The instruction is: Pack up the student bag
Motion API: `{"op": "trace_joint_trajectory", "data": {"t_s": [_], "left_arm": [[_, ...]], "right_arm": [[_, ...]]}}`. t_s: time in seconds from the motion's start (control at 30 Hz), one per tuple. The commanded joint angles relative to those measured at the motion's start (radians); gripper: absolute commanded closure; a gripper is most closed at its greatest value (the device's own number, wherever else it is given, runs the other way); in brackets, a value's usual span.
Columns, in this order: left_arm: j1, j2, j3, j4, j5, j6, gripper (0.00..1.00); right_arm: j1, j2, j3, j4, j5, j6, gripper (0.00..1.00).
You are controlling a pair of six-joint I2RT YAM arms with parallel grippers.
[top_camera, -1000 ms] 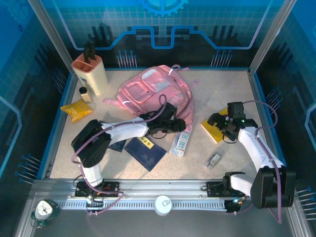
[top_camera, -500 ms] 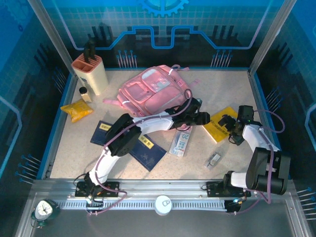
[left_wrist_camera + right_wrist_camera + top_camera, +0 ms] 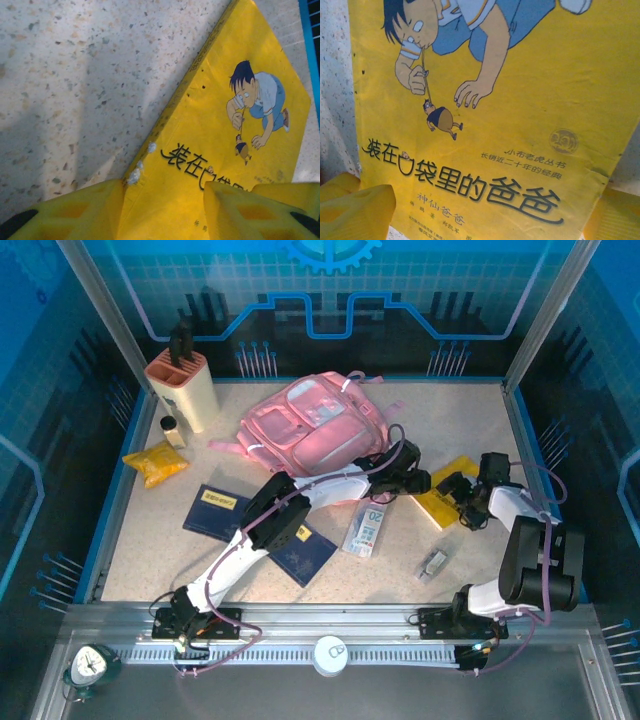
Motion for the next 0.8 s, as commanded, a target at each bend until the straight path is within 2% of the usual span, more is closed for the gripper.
{"op": "trace_joint_trajectory", "data": {"t_s": [0.0,0.1,0.23,0.33,0.43,0.53,0.77], "left_arm": [[-0.058,-0.078,-0.102,-0.143,0.039,0.007,0.56],[-0.080,-0.170,-0.218,-0.144,0.008,0.004,0.56],[-0.092,-0.284,-0.369,-0.086,0.041,-0.037,0.56],[-0.089,-0.355,-0.438,-0.058,0.015,-0.048,0.55],[-0.067,-0.360,-0.406,-0.098,-0.026,-0.042,0.54],[-0.046,-0.333,-0.385,-0.069,-0.022,-0.089,0.55],[-0.040,-0.221,-0.263,-0.094,-0.046,-0.137,0.59]], "right_arm": [[-0.004,0.016,0.060,0.038,-0.098,-0.024,0.09],[0.007,0.015,0.079,0.011,-0.109,-0.032,0.09],[0.040,0.035,0.110,-0.043,-0.174,-0.076,0.11],[0.037,0.018,0.115,-0.120,-0.130,-0.110,0.11],[-0.007,-0.030,0.078,-0.111,-0.110,-0.120,0.11],[-0.017,-0.015,0.089,-0.144,-0.092,-0.157,0.11],[-0.005,0.071,0.081,-0.110,-0.170,-0.187,0.14]]}}
